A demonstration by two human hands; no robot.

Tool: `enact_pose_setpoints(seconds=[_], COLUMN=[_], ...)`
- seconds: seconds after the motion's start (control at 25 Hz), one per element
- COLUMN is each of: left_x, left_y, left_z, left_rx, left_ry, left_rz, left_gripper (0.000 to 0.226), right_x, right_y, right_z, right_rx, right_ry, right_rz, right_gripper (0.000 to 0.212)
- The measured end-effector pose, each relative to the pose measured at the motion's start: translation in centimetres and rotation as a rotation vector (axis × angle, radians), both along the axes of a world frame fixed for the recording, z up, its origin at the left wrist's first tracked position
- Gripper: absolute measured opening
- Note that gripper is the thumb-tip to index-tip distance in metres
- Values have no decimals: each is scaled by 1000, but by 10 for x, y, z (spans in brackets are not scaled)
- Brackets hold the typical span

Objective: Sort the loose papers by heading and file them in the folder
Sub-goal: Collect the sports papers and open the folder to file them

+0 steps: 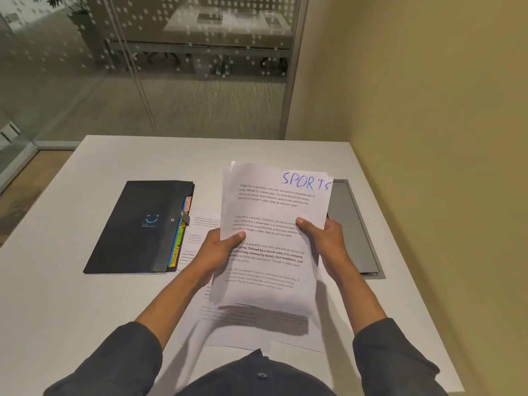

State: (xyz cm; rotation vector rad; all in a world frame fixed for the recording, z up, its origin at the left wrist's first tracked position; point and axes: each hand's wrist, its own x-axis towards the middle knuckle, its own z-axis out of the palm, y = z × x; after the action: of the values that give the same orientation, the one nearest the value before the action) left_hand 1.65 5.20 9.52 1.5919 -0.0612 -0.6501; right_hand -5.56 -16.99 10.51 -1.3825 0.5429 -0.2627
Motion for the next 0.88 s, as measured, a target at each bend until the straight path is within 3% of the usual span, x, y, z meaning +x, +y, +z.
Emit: enact_pose_setpoints(seconds=[0.44, 0.88], left_x=[7, 6], left_y=[2, -4], left_z=[-13, -7], left_rx=[35, -14], left_ry=[-50, -164], left_rz=[22, 18], left_gripper=[21, 19], right_x=[-9, -13], right_y=[13, 4], right_z=[-12, -10], right_rx=[-99, -165], right_ry=[-44, -131], right_rz=[38, 52], right_gripper=[15, 29])
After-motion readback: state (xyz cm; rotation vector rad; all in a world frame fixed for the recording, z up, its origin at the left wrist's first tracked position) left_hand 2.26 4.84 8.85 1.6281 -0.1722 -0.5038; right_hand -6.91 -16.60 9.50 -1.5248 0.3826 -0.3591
